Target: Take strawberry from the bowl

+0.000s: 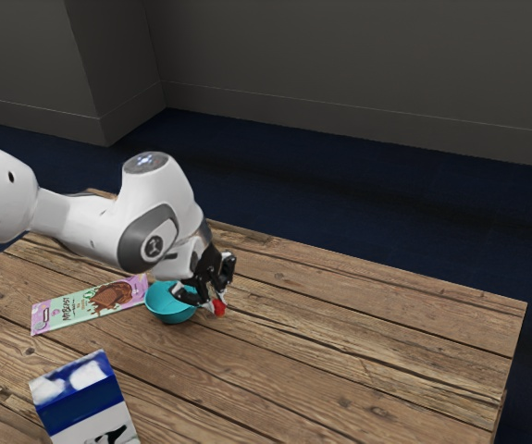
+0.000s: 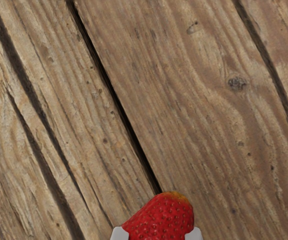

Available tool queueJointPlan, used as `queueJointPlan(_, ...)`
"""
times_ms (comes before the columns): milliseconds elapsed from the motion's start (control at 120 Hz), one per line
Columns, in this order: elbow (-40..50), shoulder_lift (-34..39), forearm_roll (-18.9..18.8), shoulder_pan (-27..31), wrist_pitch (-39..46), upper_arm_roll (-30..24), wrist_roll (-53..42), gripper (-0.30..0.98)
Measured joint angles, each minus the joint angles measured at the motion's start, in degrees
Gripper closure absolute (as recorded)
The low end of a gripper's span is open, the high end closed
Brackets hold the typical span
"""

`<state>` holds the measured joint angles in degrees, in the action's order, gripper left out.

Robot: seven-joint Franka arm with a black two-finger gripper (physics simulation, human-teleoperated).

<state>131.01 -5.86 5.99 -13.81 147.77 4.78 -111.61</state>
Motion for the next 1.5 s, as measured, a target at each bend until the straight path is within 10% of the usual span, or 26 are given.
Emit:
queueJointPlan(550,-1.6,-6.1,0.8,-4.6,3.1,-0.7,4.0,0.79)
queueJointPlan(1033,-3.3,1.4,0.3,-4.7,1.3,1.7,7.0,0.13)
queueJointPlan(1242,-29.6,10.0,-3.1,-1.5,-24.2,5.4,23.7,0.05)
queueJointPlan(1500,-37.9,12.5,-12.7,10.5,-48.2,1.2,48.8,0.02)
